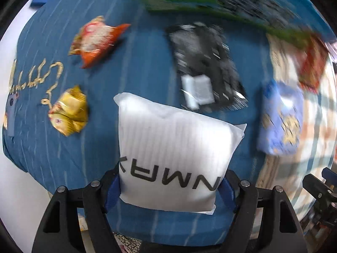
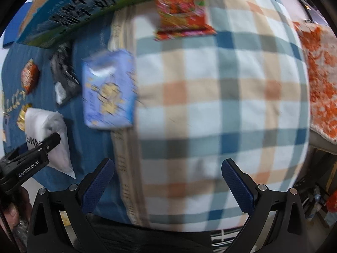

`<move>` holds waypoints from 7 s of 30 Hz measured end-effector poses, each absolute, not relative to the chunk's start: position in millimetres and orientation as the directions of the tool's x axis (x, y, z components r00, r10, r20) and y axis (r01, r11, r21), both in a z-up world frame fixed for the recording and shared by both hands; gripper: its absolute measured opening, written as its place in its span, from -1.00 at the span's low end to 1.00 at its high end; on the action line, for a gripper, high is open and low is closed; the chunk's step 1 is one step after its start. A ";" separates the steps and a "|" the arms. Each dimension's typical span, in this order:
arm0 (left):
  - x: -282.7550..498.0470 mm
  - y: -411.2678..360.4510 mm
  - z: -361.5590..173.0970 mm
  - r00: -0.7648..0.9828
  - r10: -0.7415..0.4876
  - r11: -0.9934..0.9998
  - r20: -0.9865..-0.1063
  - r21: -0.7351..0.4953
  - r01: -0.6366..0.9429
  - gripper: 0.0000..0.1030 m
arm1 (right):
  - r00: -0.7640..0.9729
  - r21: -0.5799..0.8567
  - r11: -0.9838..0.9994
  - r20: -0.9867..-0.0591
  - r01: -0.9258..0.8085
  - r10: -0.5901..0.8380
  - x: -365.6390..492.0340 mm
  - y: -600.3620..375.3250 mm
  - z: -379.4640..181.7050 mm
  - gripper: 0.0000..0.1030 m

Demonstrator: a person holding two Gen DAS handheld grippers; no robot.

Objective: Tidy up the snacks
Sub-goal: 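Grasp the white NMAX pouch with left tool while right tool grasps blue bear packet, then carry both packets into the cardboard box and open both tools, then grasp the black snack bag with left tool while right tool grasps red floral bag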

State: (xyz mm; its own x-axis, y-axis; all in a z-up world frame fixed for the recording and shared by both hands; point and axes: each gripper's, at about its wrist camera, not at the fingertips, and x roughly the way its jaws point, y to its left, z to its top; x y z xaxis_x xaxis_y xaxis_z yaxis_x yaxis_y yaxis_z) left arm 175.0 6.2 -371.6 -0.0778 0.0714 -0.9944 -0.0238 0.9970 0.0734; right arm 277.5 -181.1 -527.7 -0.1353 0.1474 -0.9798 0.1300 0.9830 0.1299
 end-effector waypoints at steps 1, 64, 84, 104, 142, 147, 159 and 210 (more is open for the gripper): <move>180.6 12.6 -372.9 -0.078 0.071 0.997 -0.994 0.074 -0.028 0.46 | -0.129 0.137 0.982 -0.980 0.130 0.154 286.0 -173.6 -526.2 1.00; 176.2 3.1 -163.7 0.202 -0.136 0.984 -0.970 -0.109 0.139 0.43 | -0.002 0.229 0.967 -0.973 0.107 0.231 188.3 -194.5 -311.4 -0.05; 378.4 -6.4 -169.1 0.174 -0.235 0.968 -0.956 -0.213 0.134 0.44 | 0.167 0.275 0.954 -0.953 0.123 0.253 269.1 -229.5 -180.9 -0.05; 527.0 -45.6 -335.6 -0.180 -0.293 0.951 -0.939 -0.305 0.046 0.44 | -0.015 0.152 0.975 -0.987 0.164 0.157 415.7 -231.8 -308.4 -0.04; 467.9 -19.5 -280.7 0.123 -0.137 0.986 -0.983 -0.123 0.113 0.99 | 0.034 0.116 0.991 -0.993 0.069 0.114 380.4 -222.0 -285.8 1.00; 436.8 -11.6 -256.6 0.213 -0.097 0.993 -0.972 -0.079 0.091 0.99 | 0.099 0.077 0.996 -0.992 0.036 0.073 358.1 -217.2 -276.6 1.00; 355.9 1.0 -194.0 0.391 -0.026 0.999 -0.920 -0.009 0.044 0.99 | 0.297 0.041 0.999 -0.954 0.006 0.038 299.5 -213.4 -207.3 1.00; 227.9 -24.7 -399.6 -0.072 0.042 0.993 -0.997 0.034 0.112 0.02 | -0.150 0.128 0.981 -0.977 0.144 0.150 197.2 -265.7 -384.8 -0.03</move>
